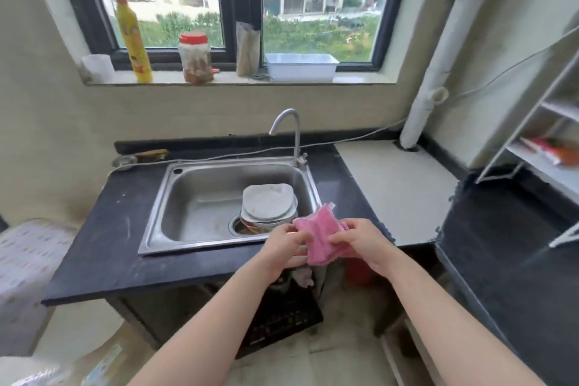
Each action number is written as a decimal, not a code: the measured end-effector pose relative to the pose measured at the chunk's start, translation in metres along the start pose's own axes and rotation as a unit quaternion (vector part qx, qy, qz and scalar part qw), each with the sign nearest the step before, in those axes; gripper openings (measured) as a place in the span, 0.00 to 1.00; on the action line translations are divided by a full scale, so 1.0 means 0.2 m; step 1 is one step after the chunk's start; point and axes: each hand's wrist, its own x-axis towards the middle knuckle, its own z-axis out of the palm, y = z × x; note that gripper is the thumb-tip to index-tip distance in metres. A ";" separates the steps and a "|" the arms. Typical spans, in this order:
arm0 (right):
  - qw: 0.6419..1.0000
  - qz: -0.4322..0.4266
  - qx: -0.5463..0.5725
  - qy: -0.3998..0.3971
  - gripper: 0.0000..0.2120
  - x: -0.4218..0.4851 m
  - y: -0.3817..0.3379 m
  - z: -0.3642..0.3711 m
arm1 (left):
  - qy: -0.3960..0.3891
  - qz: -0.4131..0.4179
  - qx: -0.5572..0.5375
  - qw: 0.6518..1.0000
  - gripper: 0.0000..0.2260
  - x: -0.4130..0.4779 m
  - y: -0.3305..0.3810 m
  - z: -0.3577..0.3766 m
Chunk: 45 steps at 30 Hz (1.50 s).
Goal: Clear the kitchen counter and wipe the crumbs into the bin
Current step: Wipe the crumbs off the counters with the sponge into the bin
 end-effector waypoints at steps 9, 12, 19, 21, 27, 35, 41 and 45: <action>0.995 0.018 0.099 0.024 0.04 0.59 -0.18 -0.58 | 0.021 0.031 0.025 0.999 0.10 0.83 0.44 0.27; 0.992 0.043 0.114 0.027 0.02 0.81 -0.24 -0.80 | 0.000 0.026 0.035 0.999 0.11 1.14 0.61 0.38; 0.989 0.019 0.090 0.118 0.10 1.20 -0.47 -1.19 | -0.001 0.073 0.043 0.996 0.11 1.60 0.97 0.64; 0.988 0.006 0.095 0.125 0.11 1.37 -0.53 -1.32 | 0.009 0.077 0.029 0.997 0.10 1.77 1.08 0.70; 0.988 -0.007 0.095 0.118 0.07 1.87 -0.72 -1.62 | 0.068 0.094 0.014 0.993 0.11 2.21 1.38 0.82; 0.989 -0.016 0.111 0.098 0.07 2.52 -0.94 -1.85 | 0.134 0.100 0.025 0.986 0.28 2.76 1.72 0.87; 0.980 -0.015 0.170 0.102 0.08 2.81 -1.02 -1.88 | 0.248 0.144 0.106 0.952 0.18 3.01 1.83 0.83; 0.980 0.004 0.158 0.121 0.04 2.93 -0.99 -1.87 | 0.271 0.160 0.254 0.915 0.11 3.10 1.78 0.81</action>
